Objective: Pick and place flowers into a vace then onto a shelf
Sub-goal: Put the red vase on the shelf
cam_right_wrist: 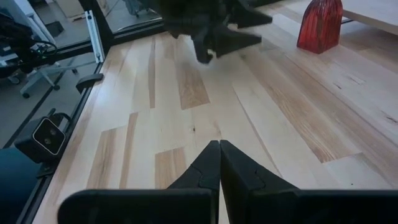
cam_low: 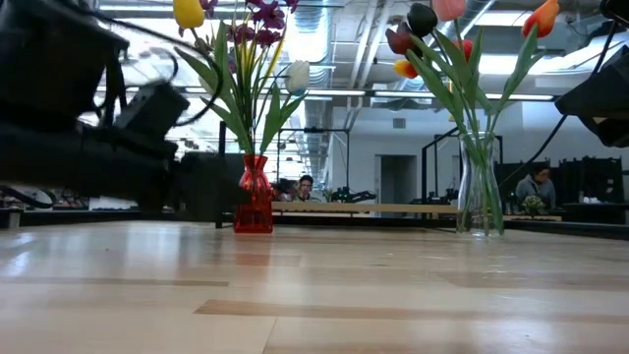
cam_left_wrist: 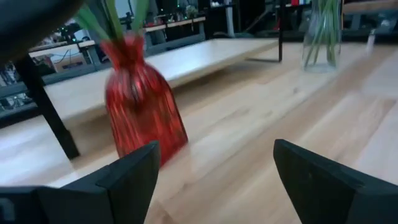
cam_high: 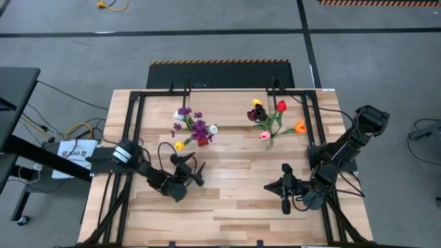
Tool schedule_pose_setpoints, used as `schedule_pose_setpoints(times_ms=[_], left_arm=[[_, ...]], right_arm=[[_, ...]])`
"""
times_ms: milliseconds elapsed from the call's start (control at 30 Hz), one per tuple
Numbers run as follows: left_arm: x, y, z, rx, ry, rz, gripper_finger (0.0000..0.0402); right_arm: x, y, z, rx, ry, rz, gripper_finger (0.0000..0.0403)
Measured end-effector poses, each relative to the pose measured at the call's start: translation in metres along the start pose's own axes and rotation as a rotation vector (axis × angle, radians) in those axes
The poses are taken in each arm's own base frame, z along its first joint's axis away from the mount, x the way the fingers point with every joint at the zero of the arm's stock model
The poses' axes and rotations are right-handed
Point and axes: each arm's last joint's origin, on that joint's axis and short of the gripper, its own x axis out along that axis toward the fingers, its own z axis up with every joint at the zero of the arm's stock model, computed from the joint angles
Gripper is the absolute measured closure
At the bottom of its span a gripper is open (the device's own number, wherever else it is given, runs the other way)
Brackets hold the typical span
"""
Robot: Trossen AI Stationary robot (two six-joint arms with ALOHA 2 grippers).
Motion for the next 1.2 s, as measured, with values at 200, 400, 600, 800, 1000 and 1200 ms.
schedule_pose_setpoints(times_ms=[200,400,600,800,1000,1200], left_arm=[[-0.009,0.022,0.040,-0.005,-0.019,-0.036,0.0097],[-0.031,0.078,0.056,-0.063,-0.002,-0.222,0.0097],[-0.044,0.117,0.048,-0.176,0.020,-0.372,0.0097],[-0.042,0.108,0.052,-0.034,0.016,-0.480,0.0097],[-0.034,0.109,0.046,-0.132,0.069,-0.329,0.0097],[-0.032,0.115,0.044,-0.212,0.069,-0.262,0.0097]], right_arm=[[0.000,0.000,0.000,0.004,0.000,0.000,0.0403],[0.000,0.000,0.000,0.006,0.000,0.000,0.0403],[0.000,0.000,0.000,0.003,0.002,-0.002,0.0403],[0.002,-0.002,0.000,-0.002,0.005,-0.016,0.0403],[0.004,-0.004,0.001,0.004,0.002,-0.028,0.0403],[0.004,-0.004,0.001,0.004,0.002,-0.027,0.0403]])
